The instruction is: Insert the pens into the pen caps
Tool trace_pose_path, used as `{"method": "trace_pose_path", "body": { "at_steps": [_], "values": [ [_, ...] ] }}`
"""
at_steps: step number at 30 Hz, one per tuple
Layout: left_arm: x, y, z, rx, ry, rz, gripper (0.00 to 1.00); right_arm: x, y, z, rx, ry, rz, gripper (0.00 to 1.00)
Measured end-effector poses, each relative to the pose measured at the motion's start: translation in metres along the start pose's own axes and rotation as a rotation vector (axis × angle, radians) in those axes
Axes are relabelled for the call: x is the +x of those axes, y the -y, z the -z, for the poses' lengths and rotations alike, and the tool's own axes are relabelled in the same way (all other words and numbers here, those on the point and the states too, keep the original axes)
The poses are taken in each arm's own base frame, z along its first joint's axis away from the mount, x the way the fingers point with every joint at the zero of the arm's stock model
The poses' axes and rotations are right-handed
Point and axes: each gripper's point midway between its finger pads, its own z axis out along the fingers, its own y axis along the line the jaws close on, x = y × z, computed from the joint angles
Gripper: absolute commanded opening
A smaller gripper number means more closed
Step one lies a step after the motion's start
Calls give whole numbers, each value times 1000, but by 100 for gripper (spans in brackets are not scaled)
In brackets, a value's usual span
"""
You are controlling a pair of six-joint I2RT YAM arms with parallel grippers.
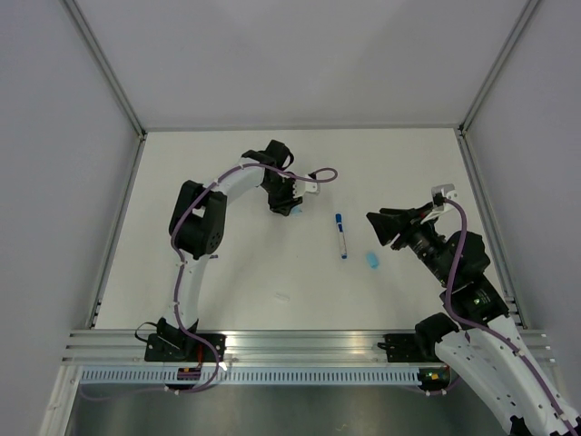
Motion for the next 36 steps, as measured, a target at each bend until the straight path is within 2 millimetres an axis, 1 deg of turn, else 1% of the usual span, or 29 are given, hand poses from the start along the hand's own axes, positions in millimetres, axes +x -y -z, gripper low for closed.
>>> {"method": "trace_pose_path", "body": {
  "at_steps": [5, 7, 8, 9, 11, 12, 14, 18, 20, 24, 26, 28, 30, 34, 36],
  "values": [
    [1, 0, 0, 3, -3, 4, 34, 1, -1, 0, -8, -6, -3, 53],
    [1, 1, -1, -1, 1, 5, 30, 2, -1, 0, -8, -8, -6, 53],
    [1, 2, -1, -4, 5, 6, 27, 2, -1, 0, -7, -8, -8, 53],
    [2, 4, -1, -10, 11, 5, 20, 3, -1, -1, -6, -10, -11, 53],
    [3, 9, 0, -15, 18, 11, 15, 4, 0, -1, -5, -13, -15, 53],
    [3, 13, 1, -17, 22, 14, 9, 5, 0, -1, -4, -14, -18, 54],
    [5, 18, 2, -23, 27, 23, 3, 8, 1, -2, -2, -18, -26, 54],
    [7, 25, 4, -42, 36, 55, 2, 16, 5, -8, 8, -34, -54, 54],
    [9, 29, 6, -52, 33, 81, 2, 24, 9, -12, 17, -42, -84, 59],
    [13, 45, 11, -58, 43, 157, 2, 49, 22, -26, 61, -87, -163, 63],
    [13, 55, 12, -53, 58, 204, 2, 65, 32, -34, 106, -122, -206, 64],
    [9, 64, 16, -49, 82, 248, 2, 74, 39, -40, 138, -145, -237, 64],
    [3, 69, 23, -51, 109, 276, 2, 80, 41, -46, 151, -159, -268, 64],
    [-11, 71, 43, -89, 157, 303, 2, 86, 43, -62, 156, -161, -342, 66],
    [-18, 72, 54, -113, 182, 310, 2, 93, 44, -70, 164, -172, -374, 68]
  ]
}}
